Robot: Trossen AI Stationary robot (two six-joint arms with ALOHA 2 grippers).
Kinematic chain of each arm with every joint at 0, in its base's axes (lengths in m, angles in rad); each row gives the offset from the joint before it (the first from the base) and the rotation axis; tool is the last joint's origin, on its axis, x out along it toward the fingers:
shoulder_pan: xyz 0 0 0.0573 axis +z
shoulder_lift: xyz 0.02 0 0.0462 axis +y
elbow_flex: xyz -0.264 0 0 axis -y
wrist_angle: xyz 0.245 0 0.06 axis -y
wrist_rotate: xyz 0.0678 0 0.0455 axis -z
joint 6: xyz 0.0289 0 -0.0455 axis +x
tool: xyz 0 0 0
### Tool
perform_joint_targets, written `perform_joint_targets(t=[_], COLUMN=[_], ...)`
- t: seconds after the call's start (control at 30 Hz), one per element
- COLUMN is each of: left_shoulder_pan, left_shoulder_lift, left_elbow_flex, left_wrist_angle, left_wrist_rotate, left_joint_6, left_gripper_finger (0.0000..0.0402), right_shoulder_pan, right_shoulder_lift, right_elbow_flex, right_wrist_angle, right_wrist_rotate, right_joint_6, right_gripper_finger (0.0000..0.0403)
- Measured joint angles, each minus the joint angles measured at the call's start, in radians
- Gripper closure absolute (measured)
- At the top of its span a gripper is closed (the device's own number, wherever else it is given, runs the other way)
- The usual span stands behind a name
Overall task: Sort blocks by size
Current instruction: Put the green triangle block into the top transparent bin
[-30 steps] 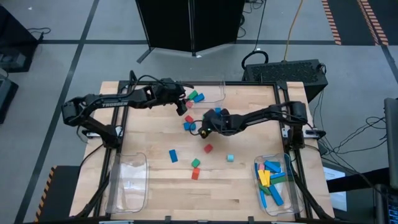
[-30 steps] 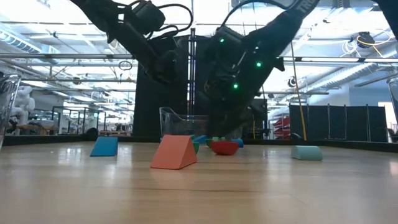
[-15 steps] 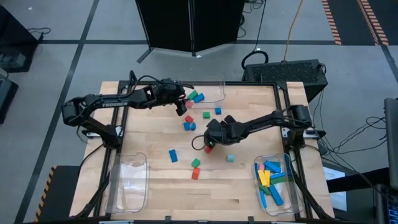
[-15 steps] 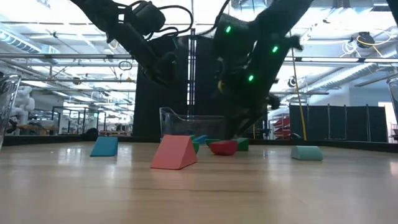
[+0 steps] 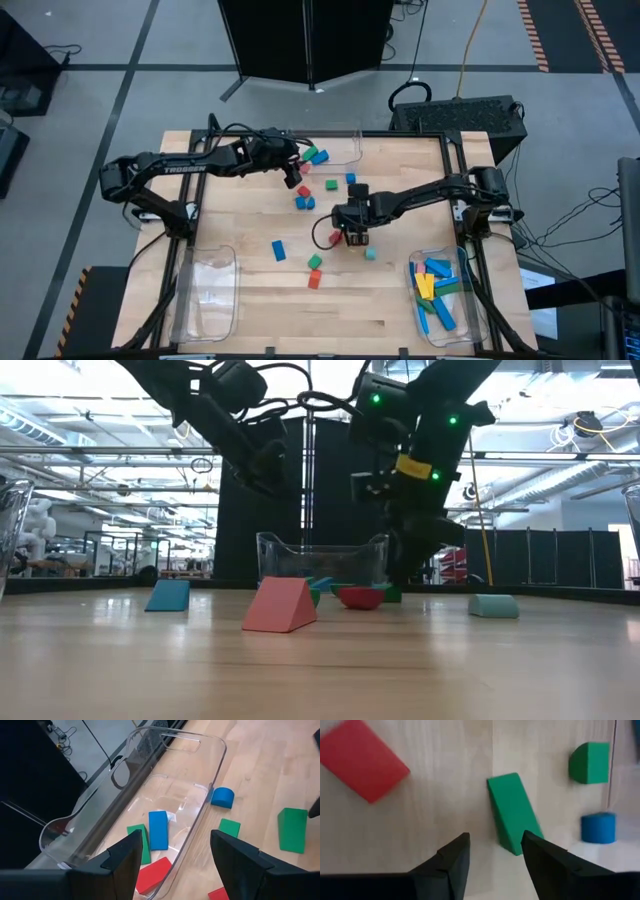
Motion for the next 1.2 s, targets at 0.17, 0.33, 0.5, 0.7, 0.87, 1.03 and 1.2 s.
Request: perform_joint_targets(t=[0.17,0.33,0.5,0.7,0.87,1.03,1.2], left_shoulder_pan=[0.0,0.0,0.0,0.0,0.0,0.0,0.0], left_shoulder_lift=[0.0,0.0,0.0,0.0,0.0,0.0,0.0], left_elbow_flex=[0.0,0.0,0.0,0.0,0.0,0.0,0.0], left_wrist_angle=[0.004,0.004,-0.004,-0.008,-0.009,-0.01,-0.011], left_wrist_rotate=[0.0,0.0,0.0,0.0,0.001,0.001,0.001], left_joint_6=[0.001,0.001,0.001,0.001,0.001,0.001,0.001], left_gripper_finger=[0.0167,0.0167,0.0167,0.0167,0.0167,0.0167,0.0167], right_shoulder_pan=[-0.05,-0.11,-0.159,-0.188,-0.208,-0.221,-0.226], right_shoulder_lift=[0.0,0.0,0.0,0.0,0.0,0.0,0.0], right_elbow_flex=[0.0,0.0,0.0,0.0,0.0,0.0,-0.043], right_wrist_angle=[0.017,0.052,0.053,0.051,0.059,0.067,0.073], right_wrist_rotate=[-0.051,-0.098,-0.27,-0.305,-0.304,-0.305,-0.31], right_joint_6=[-0.108,-0.174,-0.192,-0.192,-0.192,-0.206,-0.209], right_gripper_finger=[0.0199,0.0169,0.0156,0.0163,0.0166,0.0162,0.0165])
